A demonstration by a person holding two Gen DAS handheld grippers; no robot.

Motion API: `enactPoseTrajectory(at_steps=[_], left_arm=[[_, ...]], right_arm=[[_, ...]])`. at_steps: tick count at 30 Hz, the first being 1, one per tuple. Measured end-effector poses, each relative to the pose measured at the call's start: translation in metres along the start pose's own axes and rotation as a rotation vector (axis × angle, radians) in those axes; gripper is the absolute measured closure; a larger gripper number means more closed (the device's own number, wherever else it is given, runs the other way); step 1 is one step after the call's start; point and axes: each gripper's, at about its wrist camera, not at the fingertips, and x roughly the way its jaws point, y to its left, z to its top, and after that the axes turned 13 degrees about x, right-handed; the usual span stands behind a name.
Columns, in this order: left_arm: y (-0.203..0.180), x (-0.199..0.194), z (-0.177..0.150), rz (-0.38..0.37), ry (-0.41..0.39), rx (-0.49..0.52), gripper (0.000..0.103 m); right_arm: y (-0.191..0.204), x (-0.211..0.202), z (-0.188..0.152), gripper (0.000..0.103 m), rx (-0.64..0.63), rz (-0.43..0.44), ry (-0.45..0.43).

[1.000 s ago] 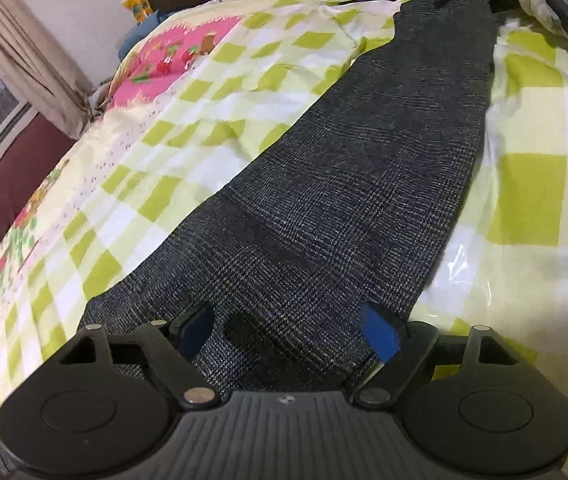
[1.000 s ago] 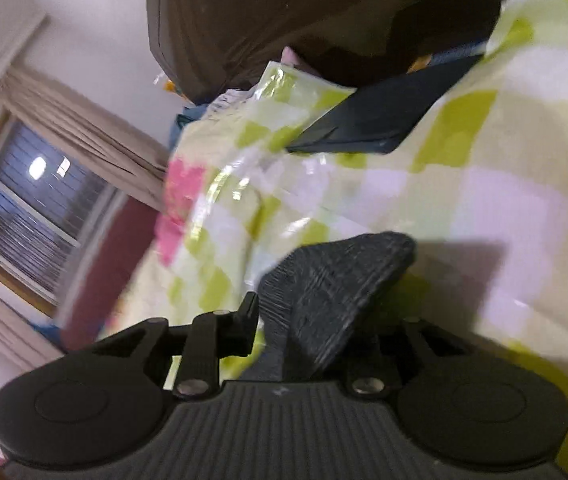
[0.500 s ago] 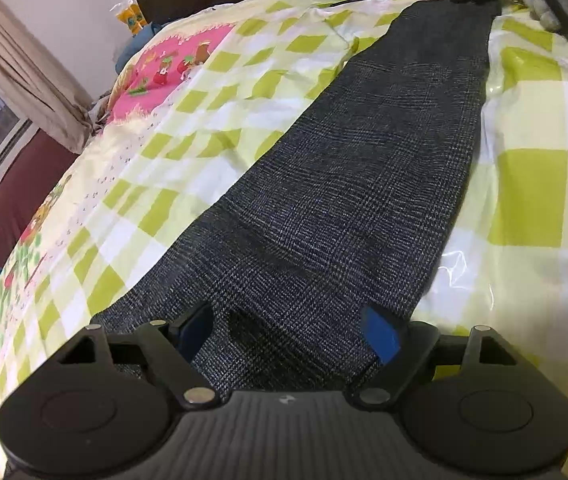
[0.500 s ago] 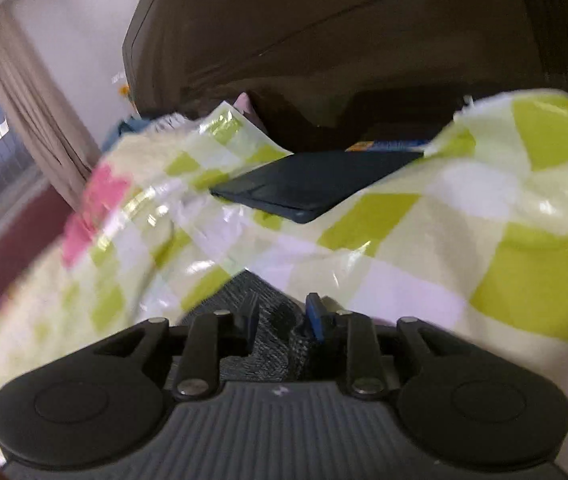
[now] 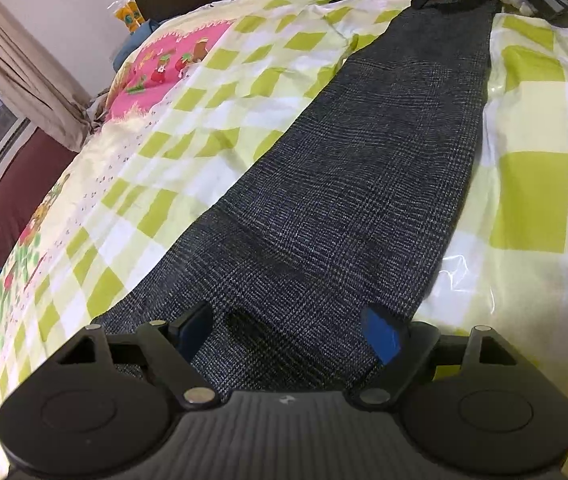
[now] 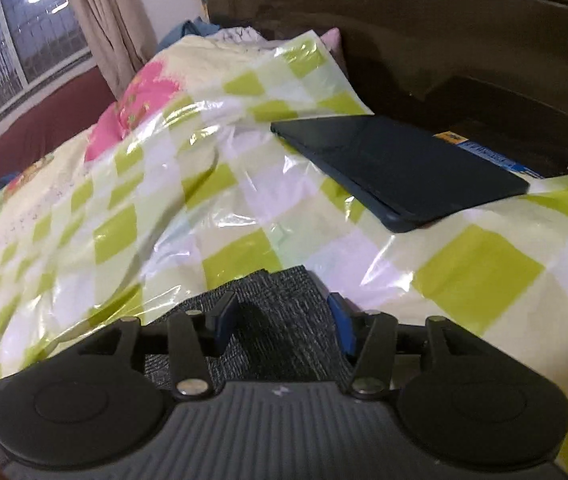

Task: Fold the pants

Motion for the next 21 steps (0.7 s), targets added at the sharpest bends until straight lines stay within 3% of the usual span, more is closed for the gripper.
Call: enactPoseTrajectory(at_steps=[1, 6, 10, 13, 17, 21], left_arm=[[0.000, 0.000, 0.000, -0.002, 0.000, -0.002, 0.008], [0.003, 0.002, -0.001, -0.011, -0.004, -0.005, 0.006], [0.006, 0.004, -0.002, -0.011, -0.004, -0.013, 0.002], [0.005, 0.004, -0.003, -0.006, -0.007, -0.016, 0.000], [0.007, 0.001, -0.003, -0.006, -0.005, -0.021, 0.000], [0.008, 0.000, -0.004, -0.005, -0.003, -0.035, 0.000]], right_arm=[[0.000, -0.002, 0.000, 0.087, 0.006, 0.006, 0.000], [0.014, -0.026, 0.000, 0.091, -0.044, 0.035, -0.067], [0.038, -0.039, -0.002, 0.091, -0.200, -0.010, -0.133], [0.037, -0.034, 0.003, 0.091, -0.105, 0.068, -0.074], [0.036, -0.034, 0.012, 0.092, -0.021, 0.164, -0.093], [0.019, 0.022, 0.009, 0.091, -0.064, -0.055, 0.038]])
